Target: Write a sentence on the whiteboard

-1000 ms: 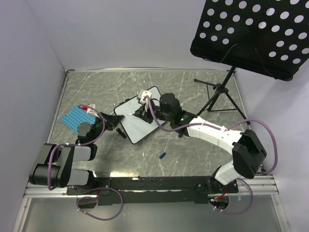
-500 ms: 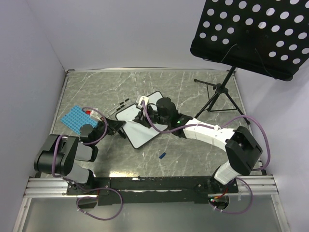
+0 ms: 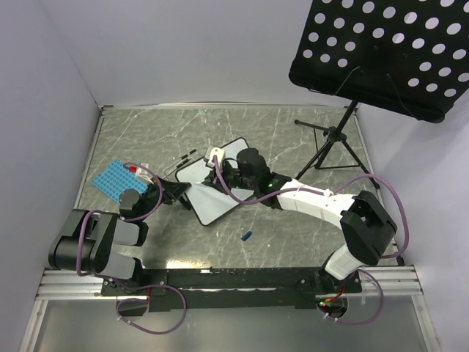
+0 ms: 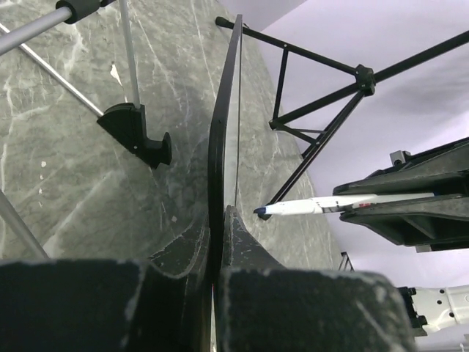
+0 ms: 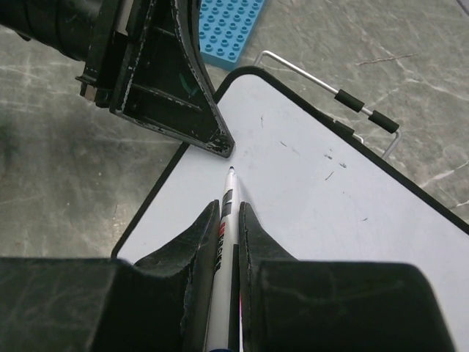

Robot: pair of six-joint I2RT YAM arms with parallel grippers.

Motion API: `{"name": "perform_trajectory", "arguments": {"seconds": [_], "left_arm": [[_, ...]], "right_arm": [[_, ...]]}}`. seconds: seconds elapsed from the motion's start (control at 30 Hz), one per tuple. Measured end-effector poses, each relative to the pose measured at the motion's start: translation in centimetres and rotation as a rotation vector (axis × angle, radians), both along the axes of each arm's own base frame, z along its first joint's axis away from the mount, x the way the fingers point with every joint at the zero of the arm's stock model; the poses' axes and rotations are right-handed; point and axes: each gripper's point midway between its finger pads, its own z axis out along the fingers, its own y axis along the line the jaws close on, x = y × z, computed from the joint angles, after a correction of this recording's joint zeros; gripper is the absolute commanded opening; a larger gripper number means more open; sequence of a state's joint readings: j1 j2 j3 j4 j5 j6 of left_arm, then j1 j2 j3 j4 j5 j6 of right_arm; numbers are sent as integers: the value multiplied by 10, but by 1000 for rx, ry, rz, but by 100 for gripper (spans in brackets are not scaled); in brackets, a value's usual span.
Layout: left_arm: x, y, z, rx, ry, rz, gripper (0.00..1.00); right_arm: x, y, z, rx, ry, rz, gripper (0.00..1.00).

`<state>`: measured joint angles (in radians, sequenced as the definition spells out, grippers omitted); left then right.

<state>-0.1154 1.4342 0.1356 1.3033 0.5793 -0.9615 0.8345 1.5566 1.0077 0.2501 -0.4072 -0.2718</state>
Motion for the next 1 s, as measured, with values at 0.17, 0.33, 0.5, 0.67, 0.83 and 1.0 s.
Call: {"name": "perform_trajectory", "arguments": {"seconds": [0.17,0.33,0.5,0.67,0.83,1.0], "left_arm": [[0,1,-1,-11,18,9,1],[-7,5,-12,-45,88,40,1],[-12,8,-3,-53,56,58,1],[-16,12,10,-61,6,84,1],[-13,17,17,-66,-16,125,1],[-11,18,12,-66,4,131,1]], "right_arm": [[-4,-4,-9,-65,-13,32,0],[-11,-6,6,-146,-12,98,0],[-12,-7,42,-189,-44,140,0],[-23,-15,43,-232,-43,172,0],[-32,-16,31,-248,-11,177,0],[-32,-9,34,-225,-4,160,0]]}}
